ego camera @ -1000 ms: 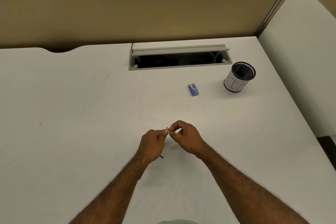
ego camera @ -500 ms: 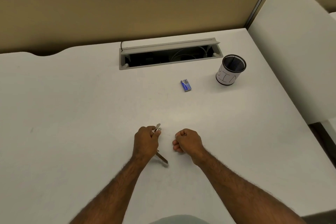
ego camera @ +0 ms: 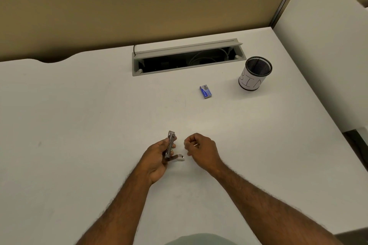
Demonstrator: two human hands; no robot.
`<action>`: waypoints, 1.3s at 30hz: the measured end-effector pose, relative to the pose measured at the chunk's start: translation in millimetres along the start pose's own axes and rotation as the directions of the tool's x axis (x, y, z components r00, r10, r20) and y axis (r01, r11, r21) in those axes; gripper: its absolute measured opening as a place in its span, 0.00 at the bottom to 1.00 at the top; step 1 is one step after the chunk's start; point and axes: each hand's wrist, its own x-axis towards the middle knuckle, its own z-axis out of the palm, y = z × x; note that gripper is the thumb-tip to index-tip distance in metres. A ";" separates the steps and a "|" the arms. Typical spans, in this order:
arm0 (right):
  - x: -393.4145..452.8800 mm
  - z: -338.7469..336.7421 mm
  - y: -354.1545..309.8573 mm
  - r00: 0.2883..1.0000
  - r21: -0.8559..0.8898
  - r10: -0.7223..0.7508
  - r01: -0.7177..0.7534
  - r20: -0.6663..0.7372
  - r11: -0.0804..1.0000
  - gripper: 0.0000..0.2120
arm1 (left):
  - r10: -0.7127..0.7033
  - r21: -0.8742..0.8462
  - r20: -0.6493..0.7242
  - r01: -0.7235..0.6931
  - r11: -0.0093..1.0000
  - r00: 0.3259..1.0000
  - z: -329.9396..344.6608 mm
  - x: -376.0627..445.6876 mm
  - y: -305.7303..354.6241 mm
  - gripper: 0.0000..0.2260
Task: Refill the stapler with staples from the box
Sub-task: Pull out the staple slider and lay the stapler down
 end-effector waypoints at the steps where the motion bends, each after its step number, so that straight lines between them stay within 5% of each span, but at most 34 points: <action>1: -1.0 1.7 -3.7 0.999 -0.010 -0.050 0.050 -0.002 0.999 0.03 | -0.011 -0.025 0.015 0.011 1.000 1.000 1.5 -1.8 -0.3 0.13; 5: -10.3 8.5 -14.1 0.963 -0.057 -0.265 0.262 -0.054 0.964 0.04 | -0.040 -0.176 0.049 0.048 0.983 0.998 6.9 -6.9 -3.1 0.11; 12: -18.2 11.7 -17.8 0.915 -0.218 -0.401 0.380 -0.055 0.899 0.13 | -0.038 -0.278 0.087 0.061 0.959 0.995 18.1 -10.5 -2.8 0.12; 18: -24.4 14.0 -23.2 0.857 -0.375 -0.513 0.458 -0.055 0.806 0.08 | 0.012 -0.289 0.089 0.014 0.957 0.996 21.6 -12.9 1.7 0.12; 21: -25.4 12.9 -25.4 0.827 -0.433 -0.559 0.484 -0.057 0.761 0.07 | 0.079 -0.136 0.067 -0.069 0.988 0.995 20.7 -12.8 3.0 0.13; 27: -30.3 11.2 -27.0 0.814 -0.429 -0.579 0.509 -0.042 0.746 0.06 | 0.077 -0.164 0.075 -0.064 0.984 0.994 22.2 -11.9 10.6 0.15; 33: -26.2 5.6 -28.0 0.857 -0.200 -0.503 0.476 -0.115 0.857 0.07 | 0.102 -0.287 0.114 -0.066 0.956 0.988 22.9 -12.0 15.1 0.15; 39: -11.1 1.4 -38.1 0.883 -0.285 -0.463 0.427 -0.071 0.858 0.14 | 0.139 -0.378 0.132 -0.080 0.922 0.981 30.8 -15.3 14.5 0.11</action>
